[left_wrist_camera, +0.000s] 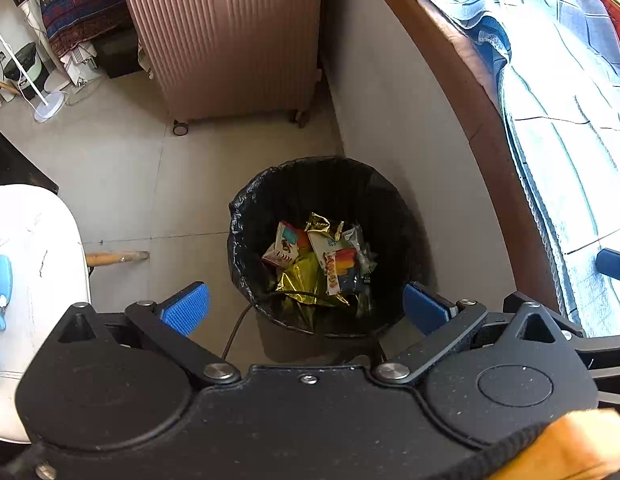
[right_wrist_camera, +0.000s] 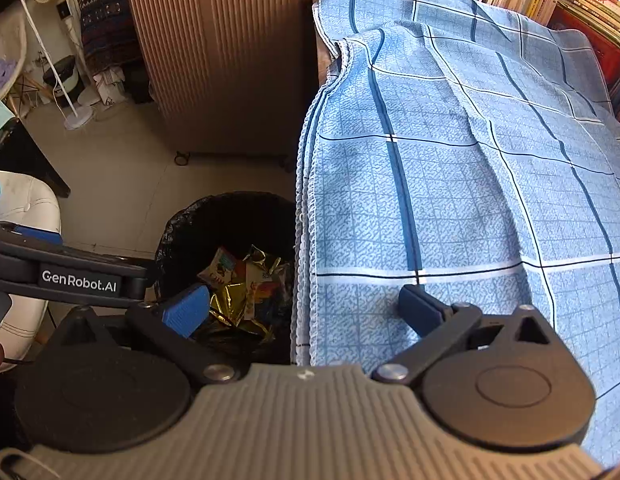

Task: Collect trash

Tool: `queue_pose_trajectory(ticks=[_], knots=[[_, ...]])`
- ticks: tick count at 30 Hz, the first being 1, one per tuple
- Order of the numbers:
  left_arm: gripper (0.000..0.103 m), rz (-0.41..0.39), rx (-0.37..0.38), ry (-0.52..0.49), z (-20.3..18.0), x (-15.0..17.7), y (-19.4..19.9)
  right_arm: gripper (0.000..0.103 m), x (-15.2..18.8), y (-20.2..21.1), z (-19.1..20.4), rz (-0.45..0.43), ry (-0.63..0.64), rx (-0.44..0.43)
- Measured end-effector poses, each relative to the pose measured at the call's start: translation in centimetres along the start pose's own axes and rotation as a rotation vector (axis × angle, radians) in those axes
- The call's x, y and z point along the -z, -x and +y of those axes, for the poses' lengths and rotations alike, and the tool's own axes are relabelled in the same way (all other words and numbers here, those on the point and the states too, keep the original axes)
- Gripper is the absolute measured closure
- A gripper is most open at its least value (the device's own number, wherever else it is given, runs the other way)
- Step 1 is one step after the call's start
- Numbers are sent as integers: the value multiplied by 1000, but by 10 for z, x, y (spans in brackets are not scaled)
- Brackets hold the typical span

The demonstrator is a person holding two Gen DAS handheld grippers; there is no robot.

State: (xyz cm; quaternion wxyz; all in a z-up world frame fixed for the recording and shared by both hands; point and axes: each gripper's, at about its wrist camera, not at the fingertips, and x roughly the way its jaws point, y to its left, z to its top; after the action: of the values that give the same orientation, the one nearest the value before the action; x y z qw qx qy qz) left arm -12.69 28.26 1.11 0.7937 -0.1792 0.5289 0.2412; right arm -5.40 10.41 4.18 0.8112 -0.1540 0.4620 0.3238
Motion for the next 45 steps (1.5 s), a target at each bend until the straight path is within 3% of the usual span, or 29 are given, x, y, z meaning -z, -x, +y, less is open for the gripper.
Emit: queue_pose_trajectory(ticks=[45], knots=[[0,27,8,14,3,2,1,0,-3,-1,-3,2,-25,-7]])
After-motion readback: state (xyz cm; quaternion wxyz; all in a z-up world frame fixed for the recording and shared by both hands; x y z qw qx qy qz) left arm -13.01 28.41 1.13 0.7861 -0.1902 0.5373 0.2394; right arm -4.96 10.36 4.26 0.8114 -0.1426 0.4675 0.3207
